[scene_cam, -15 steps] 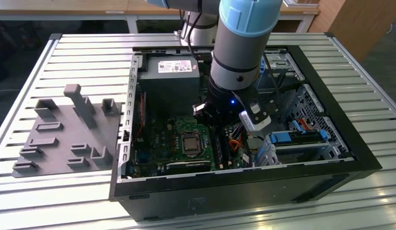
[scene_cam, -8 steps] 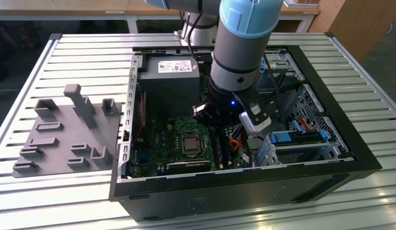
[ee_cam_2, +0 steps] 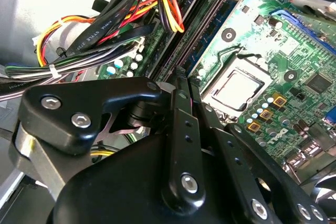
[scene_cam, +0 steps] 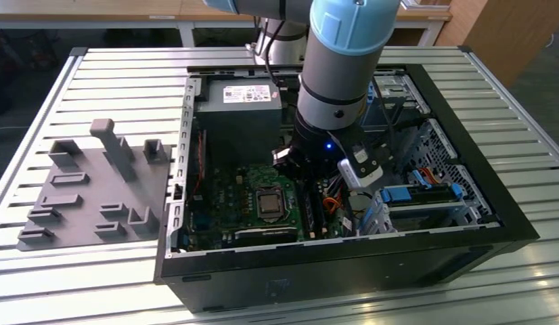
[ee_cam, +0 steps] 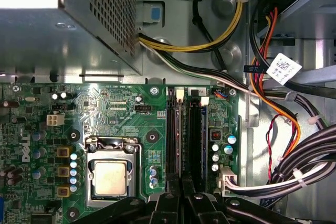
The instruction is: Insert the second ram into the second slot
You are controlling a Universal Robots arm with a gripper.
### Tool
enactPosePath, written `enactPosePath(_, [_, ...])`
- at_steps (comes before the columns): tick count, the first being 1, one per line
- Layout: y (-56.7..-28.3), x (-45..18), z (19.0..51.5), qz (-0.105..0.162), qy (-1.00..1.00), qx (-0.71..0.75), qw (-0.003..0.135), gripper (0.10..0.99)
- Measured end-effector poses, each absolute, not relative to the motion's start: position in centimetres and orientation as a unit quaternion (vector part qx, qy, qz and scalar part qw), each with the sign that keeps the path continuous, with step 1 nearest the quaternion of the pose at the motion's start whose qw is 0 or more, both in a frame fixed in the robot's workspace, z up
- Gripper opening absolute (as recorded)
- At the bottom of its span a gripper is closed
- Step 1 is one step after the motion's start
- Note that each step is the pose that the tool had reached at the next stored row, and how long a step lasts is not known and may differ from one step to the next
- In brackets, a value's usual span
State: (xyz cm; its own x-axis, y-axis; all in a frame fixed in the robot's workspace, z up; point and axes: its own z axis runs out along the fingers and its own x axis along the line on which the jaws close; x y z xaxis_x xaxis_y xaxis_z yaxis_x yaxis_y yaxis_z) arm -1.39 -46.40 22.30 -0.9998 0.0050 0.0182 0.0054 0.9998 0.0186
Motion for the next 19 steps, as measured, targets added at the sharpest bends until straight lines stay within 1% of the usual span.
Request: enactPosePath(19, [-46.4, -1.32, 21.97, -0.009, -1.0, -0.006, 0.009, 0.133])
